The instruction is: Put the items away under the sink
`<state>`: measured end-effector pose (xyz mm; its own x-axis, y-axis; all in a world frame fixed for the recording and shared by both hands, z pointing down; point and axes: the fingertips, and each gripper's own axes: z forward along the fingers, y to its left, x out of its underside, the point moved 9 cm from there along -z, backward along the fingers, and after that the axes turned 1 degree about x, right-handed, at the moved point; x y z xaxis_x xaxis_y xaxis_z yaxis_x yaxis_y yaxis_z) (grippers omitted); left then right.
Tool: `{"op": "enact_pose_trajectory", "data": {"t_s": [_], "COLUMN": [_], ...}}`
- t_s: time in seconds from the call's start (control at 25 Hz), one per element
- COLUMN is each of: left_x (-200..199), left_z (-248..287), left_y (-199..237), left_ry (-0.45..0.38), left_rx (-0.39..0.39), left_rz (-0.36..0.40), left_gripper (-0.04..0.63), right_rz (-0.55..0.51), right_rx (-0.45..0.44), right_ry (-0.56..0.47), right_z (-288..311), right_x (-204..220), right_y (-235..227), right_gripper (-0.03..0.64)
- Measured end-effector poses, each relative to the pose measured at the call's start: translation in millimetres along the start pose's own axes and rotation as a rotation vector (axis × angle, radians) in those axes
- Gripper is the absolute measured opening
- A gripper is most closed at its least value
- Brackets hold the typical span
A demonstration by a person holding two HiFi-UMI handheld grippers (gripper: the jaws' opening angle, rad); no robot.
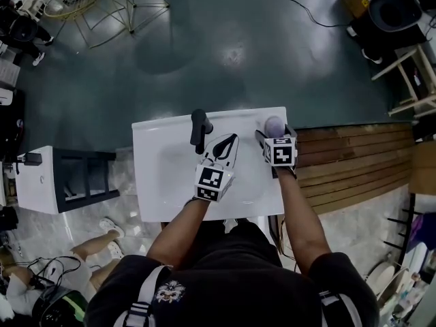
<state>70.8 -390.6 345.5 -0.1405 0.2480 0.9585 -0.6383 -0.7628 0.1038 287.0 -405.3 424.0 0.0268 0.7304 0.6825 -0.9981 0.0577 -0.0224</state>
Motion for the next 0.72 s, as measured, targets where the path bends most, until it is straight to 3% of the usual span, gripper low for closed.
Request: {"op": "enact_pose_trajectory", "data": {"t_s": [0.4,0.72], "left_x": [3.7,-0.3], "left_z": [-7.5,-23.2], "left_y": [-12.0,-29.7], "left_ry": [0.005,-0.019], "left_rx": [0.015,-0.051], "left_rz": [0.021,-0.013], "left_gripper": [0.003,0.003], "right_rz": [-0.026,-0.040], "right_rx": [-0.014,-0.051], "right_ry": [-0.037,-0.036], "right_z": [-22.3,-46.9], "right_x": [-4.6,4.3], "right_y": [-0.3,5.1], "right_gripper": [0.469,0.469]}}
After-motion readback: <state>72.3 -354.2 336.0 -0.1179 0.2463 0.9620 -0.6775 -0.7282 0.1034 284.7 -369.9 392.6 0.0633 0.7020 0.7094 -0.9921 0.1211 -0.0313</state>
